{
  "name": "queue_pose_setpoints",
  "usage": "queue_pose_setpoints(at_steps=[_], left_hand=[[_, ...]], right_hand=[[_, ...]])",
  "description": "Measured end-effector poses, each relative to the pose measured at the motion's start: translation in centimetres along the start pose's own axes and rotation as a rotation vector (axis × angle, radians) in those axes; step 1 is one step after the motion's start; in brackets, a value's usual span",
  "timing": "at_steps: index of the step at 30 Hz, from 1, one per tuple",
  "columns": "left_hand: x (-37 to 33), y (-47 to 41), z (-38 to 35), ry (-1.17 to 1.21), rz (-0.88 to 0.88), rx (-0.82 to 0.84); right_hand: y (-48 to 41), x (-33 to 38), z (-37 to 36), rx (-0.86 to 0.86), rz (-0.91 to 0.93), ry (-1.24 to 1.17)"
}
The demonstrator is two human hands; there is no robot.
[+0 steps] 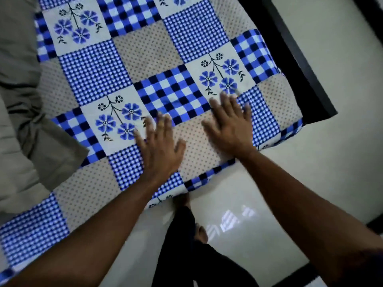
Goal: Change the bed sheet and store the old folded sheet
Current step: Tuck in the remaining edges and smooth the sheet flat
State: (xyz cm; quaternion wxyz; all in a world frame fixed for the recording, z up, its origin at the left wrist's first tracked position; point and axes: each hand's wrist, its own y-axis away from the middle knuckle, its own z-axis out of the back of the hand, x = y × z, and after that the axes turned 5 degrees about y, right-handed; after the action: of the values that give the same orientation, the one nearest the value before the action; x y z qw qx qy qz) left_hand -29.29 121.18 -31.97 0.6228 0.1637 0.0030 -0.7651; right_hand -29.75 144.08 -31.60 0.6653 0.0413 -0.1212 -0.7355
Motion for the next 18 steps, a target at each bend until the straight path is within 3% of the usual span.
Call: queue_pose_setpoints(at_steps=[4, 7, 9, 12, 15, 18], left_hand=[[-7.8, 0.3, -1.4, -0.062, -0.367, 0.092], [-9.2, -1.3, -0.5, -0.023, -0.342, 0.076], [-8.0, -3.4, 0.7, 0.087, -0.223, 0.005], [-2.1, -6.6, 2.0, 0.151, 0.06, -0.194], [5.1, -8.9, 3.2, 0.093, 0.403, -0.208], [7.4, -10.3, 3.8, 0.064, 0.592, -0.143]], right_hand=[[-1.2, -8.8, 1.9, -0.008, -0.373, -0.055], [-2.5, -9.4, 3.5, -0.102, -0.475, -0.093], [-3.6, -6.3, 4.3, -0.15, -0.304, -0.099], [-5.0, 2.1, 3.3, -0.076, 0.123, -0.09], [-5.8, 10.1, 1.6, 0.018, 0.47, -0.002], [-9.9, 10.3, 1.6, 0.05, 0.484, 0.032]])
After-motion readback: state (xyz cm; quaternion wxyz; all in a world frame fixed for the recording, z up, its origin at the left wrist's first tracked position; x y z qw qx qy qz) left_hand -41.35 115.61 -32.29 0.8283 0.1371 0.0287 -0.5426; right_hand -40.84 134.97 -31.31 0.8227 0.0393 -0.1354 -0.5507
